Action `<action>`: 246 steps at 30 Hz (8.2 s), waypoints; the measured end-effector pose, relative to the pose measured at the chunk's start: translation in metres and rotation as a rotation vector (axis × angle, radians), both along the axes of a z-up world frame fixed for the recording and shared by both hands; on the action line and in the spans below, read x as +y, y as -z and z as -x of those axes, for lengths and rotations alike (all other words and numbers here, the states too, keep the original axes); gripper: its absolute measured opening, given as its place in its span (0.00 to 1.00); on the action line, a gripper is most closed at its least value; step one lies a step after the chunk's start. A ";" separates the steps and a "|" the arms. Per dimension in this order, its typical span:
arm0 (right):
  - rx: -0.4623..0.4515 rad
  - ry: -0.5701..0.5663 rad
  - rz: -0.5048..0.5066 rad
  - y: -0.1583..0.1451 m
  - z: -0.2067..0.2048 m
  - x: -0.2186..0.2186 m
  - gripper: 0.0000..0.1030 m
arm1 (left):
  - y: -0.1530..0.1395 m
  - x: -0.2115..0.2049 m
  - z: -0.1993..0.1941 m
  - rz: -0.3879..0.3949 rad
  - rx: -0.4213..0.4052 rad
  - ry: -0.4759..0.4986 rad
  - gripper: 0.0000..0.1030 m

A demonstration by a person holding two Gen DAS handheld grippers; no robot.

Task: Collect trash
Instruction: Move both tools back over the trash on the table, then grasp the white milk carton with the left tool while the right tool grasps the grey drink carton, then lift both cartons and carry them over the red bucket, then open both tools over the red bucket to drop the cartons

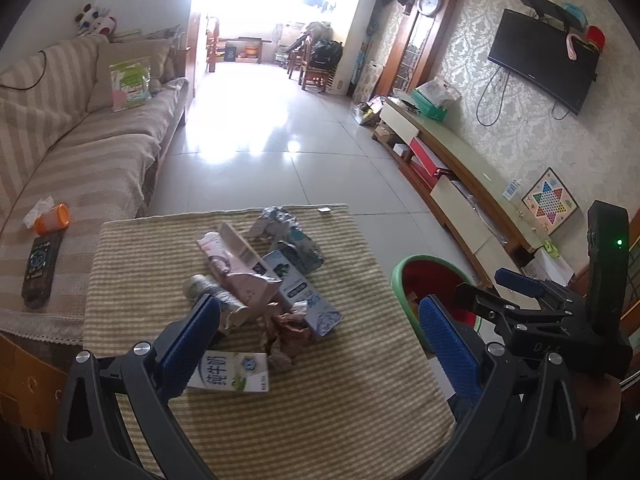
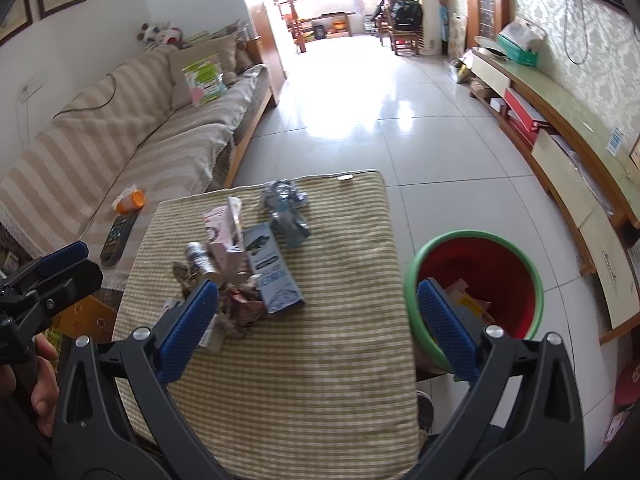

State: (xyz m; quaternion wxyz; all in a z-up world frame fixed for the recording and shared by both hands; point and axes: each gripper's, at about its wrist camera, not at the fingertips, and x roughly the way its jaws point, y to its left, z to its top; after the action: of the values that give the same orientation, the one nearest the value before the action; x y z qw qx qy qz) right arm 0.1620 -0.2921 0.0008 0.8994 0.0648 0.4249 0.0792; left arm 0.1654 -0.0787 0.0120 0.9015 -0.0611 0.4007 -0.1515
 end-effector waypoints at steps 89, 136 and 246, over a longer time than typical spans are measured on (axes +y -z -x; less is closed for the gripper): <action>0.296 -0.120 0.031 0.142 -0.093 0.071 0.95 | 0.202 0.018 -0.042 -0.490 0.406 0.485 0.69; 0.152 -0.121 0.026 0.081 -0.092 0.062 0.51 | 0.126 0.071 0.023 -0.149 0.249 0.216 0.53; 0.153 0.336 -0.245 0.103 -0.056 -0.256 0.52 | 0.088 -0.279 -0.111 -0.027 0.203 0.472 0.54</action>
State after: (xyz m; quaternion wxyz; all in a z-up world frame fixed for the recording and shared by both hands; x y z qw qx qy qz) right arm 0.2177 -0.5478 -0.1023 0.8505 0.2491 0.4624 -0.0258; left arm 0.2766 -0.3581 -0.0758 0.7970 0.0314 0.4944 -0.3457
